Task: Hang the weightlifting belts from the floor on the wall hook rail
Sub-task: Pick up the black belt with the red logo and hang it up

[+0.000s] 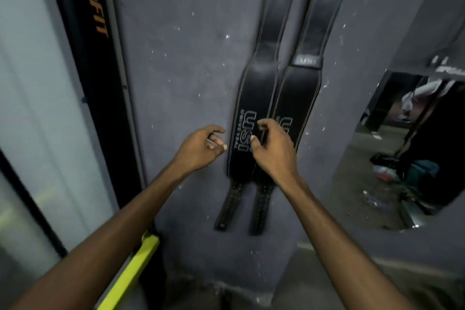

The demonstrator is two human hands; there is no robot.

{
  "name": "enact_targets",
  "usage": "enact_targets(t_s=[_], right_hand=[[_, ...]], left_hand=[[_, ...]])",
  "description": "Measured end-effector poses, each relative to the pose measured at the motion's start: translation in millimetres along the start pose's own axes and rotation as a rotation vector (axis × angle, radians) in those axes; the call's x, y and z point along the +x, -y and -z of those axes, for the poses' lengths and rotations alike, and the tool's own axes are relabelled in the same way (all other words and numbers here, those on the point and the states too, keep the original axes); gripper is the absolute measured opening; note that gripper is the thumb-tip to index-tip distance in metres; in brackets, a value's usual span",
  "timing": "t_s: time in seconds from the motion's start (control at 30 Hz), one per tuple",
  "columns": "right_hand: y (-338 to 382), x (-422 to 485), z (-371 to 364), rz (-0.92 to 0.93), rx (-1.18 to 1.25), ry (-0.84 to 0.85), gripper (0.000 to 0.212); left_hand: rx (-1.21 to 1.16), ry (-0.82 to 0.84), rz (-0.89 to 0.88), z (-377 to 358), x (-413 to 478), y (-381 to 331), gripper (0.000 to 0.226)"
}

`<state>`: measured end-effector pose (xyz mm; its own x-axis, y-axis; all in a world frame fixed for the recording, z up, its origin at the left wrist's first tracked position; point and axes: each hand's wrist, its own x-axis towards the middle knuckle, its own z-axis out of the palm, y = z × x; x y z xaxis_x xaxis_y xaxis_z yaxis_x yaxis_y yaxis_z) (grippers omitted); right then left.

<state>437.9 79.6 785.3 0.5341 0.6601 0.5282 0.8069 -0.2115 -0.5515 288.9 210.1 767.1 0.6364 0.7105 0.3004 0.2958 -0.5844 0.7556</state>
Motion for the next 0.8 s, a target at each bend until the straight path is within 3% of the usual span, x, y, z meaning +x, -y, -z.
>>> enact_targets(t_s=[0.4, 0.6, 0.7, 0.8], right_hand=[[-226.1, -216.2, -147.6, -0.311, 0.123, 0.429, 0.030], [-328.5, -363.2, -224.7, -0.522, 0.150, 0.542, 0.020], [-380.2, -440.0, -262.2, -0.637, 0.147, 0.581, 0.021], [-428.4, -521.1, -302.5, -0.779, 0.143, 0.642, 0.021]], left_hand=[[-0.110, 0.200, 0.535, -219.0, -174.6, 188.9, 0.027], [-0.081, 0.334, 0.785, -340.3, -286.2, 287.1, 0.025], [-0.060, 0.433, 0.872, -405.6, -332.8, 346.4, 0.033], [-0.048, 0.478, 0.916, -477.7, -388.8, 412.6, 0.055]])
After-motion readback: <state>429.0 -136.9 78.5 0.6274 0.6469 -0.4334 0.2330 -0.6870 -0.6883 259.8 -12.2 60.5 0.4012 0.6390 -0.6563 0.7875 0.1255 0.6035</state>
